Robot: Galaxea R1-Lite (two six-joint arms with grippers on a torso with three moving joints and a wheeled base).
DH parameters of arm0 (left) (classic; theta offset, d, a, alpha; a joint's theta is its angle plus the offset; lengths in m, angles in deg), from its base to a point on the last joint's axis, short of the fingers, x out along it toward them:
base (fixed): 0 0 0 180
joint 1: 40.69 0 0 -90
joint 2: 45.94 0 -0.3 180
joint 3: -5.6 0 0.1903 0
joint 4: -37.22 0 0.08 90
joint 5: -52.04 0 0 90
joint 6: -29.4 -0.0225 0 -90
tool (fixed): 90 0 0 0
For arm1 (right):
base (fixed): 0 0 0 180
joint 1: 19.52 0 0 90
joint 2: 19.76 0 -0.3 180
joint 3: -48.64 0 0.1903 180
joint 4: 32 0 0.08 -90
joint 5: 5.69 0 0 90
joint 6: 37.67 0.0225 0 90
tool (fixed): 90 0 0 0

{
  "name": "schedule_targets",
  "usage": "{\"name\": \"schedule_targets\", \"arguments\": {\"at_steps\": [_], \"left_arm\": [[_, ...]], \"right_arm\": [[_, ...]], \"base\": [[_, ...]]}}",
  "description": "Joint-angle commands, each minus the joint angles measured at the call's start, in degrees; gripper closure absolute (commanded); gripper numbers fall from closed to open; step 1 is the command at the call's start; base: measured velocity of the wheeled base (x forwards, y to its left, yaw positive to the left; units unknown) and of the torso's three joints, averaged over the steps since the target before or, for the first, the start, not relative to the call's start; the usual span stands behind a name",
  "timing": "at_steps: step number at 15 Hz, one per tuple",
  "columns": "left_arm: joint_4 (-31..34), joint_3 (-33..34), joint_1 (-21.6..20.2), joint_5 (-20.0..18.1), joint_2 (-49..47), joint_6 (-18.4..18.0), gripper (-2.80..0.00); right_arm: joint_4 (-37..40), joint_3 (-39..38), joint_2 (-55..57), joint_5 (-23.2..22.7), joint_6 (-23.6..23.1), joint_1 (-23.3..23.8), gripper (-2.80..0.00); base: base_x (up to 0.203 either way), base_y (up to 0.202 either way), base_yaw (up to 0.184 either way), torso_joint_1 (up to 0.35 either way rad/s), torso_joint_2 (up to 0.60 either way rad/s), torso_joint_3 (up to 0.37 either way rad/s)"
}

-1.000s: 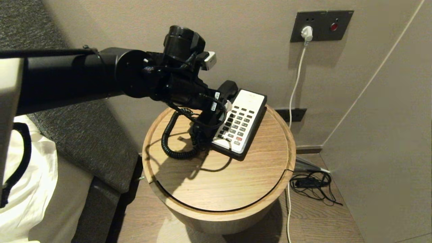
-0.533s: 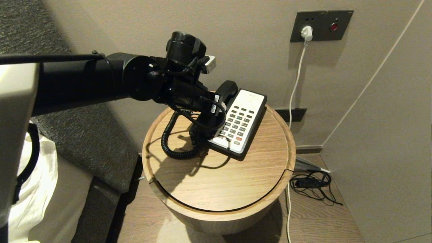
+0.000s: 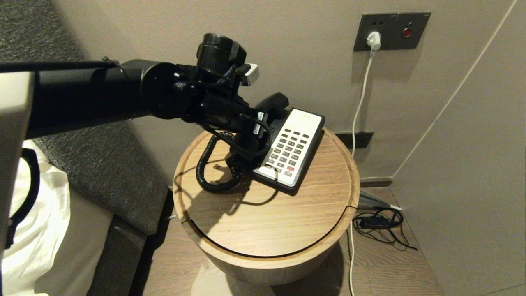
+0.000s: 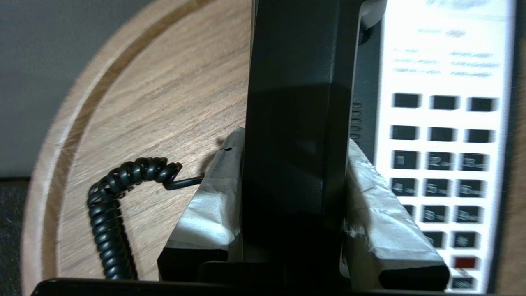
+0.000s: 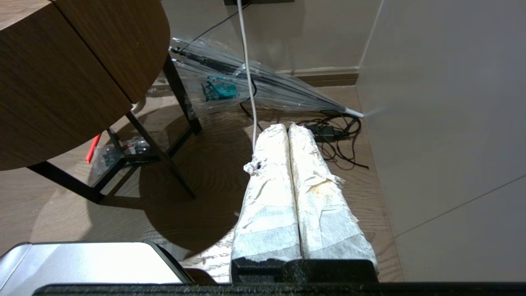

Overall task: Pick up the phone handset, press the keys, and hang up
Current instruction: Pick up the desk phone handset, then dial the number

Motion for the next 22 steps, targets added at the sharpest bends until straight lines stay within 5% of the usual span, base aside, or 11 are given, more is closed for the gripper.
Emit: {"name": "schedule_targets", "arguments": {"at_steps": [1,7,12,14,17,19,22], "left_arm": [[0.1,0.0,0.3,0.1,1.9,0.1,0.0],[0.5,2.1,0.5,0.1,7.6,0.5,0.0],[0.7,10.8,0.8,0.4,18.8,1.4,0.0],[1.7,12.9,0.8,0.3,22.6,1.6,0.0],[2.8,14.1,0.7,0.1,24.8,1.7,0.0],[2.5,13.5,0.8,-0.1,24.0,1.8,0.0],[2.7,12.5,0.5,-0.4,23.8,2.9,0.0]], "right_arm": [[0.0,0.0,0.1,0.0,0.0,0.0,0.0],[0.0,0.0,0.1,0.0,-0.3,0.0,0.0],[0.4,1.4,0.0,-0.1,-1.2,0.0,0.0],[5.1,11.0,0.7,-0.9,0.6,0.0,0.0],[19.8,39.8,8.2,-5.7,6.0,0.0,0.0],[27.1,57.3,21.4,-10.4,9.7,-0.1,0.0],[32.3,70.0,46.7,-16.3,13.6,-1.9,0.0]], "base": [[0.0,0.0,0.0,0.0,0.0,0.0],[0.0,0.0,0.0,0.0,0.0,0.0],[0.0,0.0,0.0,0.0,0.0,0.0],[0.0,0.0,0.0,0.0,0.0,0.0],[0.0,0.0,0.0,0.0,0.0,0.0],[0.0,0.0,0.0,0.0,0.0,0.0],[0.0,0.0,0.0,0.0,0.0,0.0]]}}
